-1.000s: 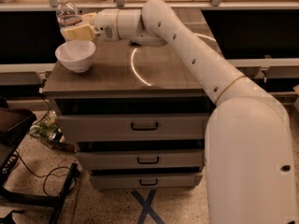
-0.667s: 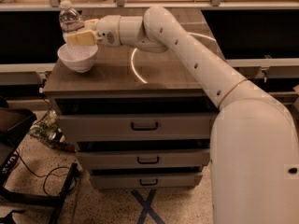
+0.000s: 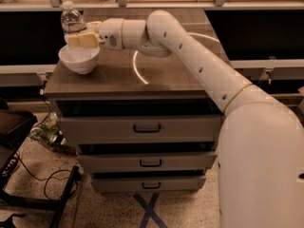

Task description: Place water bottle into white bowl

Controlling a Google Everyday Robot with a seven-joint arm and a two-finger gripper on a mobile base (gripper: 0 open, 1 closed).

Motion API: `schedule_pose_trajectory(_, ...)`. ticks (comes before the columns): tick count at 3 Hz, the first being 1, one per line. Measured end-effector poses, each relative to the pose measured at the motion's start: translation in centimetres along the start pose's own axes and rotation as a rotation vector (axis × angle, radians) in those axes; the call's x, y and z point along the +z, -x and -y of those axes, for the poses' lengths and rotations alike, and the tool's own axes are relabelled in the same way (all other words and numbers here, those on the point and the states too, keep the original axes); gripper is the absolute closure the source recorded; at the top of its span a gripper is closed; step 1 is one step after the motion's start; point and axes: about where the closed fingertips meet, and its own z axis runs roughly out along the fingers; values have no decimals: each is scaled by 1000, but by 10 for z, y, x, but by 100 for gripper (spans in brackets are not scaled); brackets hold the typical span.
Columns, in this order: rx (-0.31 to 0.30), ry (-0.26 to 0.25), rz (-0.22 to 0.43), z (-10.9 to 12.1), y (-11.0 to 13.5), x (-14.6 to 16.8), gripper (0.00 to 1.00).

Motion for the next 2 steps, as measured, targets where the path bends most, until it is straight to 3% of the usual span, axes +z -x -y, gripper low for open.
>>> schedule_pose_trajectory(2,0,0,0,0,1,0,39)
